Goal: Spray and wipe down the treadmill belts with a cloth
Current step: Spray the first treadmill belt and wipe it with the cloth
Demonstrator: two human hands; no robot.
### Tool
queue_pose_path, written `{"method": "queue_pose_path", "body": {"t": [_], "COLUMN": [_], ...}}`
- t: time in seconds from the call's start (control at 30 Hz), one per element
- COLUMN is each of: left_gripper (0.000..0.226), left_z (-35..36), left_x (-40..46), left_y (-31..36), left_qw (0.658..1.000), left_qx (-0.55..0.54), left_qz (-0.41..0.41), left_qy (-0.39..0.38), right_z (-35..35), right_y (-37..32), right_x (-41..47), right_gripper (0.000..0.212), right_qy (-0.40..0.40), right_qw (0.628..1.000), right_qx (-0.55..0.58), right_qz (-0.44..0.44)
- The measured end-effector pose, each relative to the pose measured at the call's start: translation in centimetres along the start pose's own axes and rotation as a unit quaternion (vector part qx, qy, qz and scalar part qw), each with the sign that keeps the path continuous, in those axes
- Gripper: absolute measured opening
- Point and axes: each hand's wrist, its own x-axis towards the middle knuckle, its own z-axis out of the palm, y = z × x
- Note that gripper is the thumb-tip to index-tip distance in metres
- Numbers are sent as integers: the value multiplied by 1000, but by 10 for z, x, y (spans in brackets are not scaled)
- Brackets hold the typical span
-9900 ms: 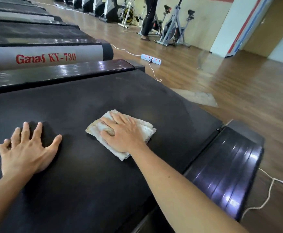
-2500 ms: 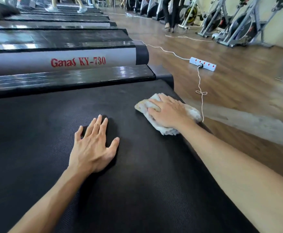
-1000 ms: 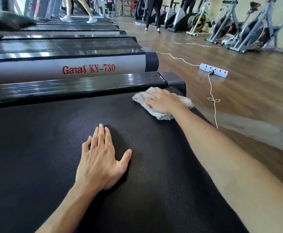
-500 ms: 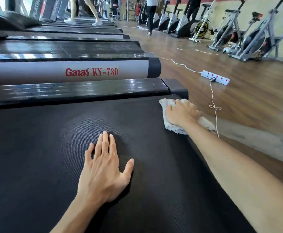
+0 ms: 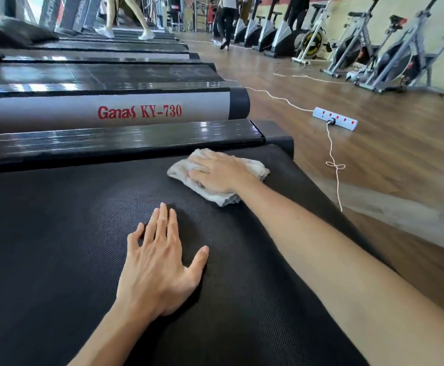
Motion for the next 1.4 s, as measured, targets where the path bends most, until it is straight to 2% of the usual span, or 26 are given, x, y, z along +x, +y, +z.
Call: {"method": "queue_pose_path", "body": {"t": [0.1, 0.2, 0.4, 0.57, 0.67, 0.73, 0.87, 0.97, 1.1, 1.23, 1.33, 1.4], "left_gripper": [110, 110, 109, 105, 104, 102, 103, 105, 110, 113, 114, 115], "left_z": [1, 1, 1, 3, 4, 4, 4, 4, 3, 2, 2, 1], "left_x": [1, 0, -1, -3, -2, -1, -1, 0, 1, 2, 4, 3], "left_y": [0, 1, 2, 2, 2, 3, 3, 2, 3, 1, 0, 0], "left_qw": [1000, 1000, 1000, 1000, 1000, 1000, 1000, 1000, 1000, 1000, 1000, 1000], "left_qx": [2, -4, -6, -9, -11, -9, -5, 1, -1, 0, 7, 5], "left_qz": [1, 2, -2, 1, -1, -1, -2, -2, -7, -6, -5, -6], "left_qy": [-1, 0, 3, 11, 16, 12, 12, 3, -1, -8, -3, -8], "right_z": [-10, -21, -8, 4, 0, -5, -16, -14, 0, 3, -6, -12], "right_y": [63, 104, 89, 79, 76, 79, 82, 69, 24, -11, 26, 67], "right_x": [-8, -22, -51, -69, -58, -42, -21, -20, -25, -33, -42, -50], "right_gripper": [56, 43, 62, 79, 74, 67, 54, 52, 53, 57, 56, 61], "right_qy": [13, 23, 111, 54, 53, 67, 89, 81, 45, 20, -10, -14], "right_qw": [993, 975, 940, 891, 879, 897, 953, 968, 993, 1000, 999, 994], "right_qx": [13, 40, 20, -66, -65, -24, 14, 5, -27, -18, -34, -58], "right_qz": [114, 217, 322, 446, 469, 437, 290, 237, 101, -10, -6, 93]}}
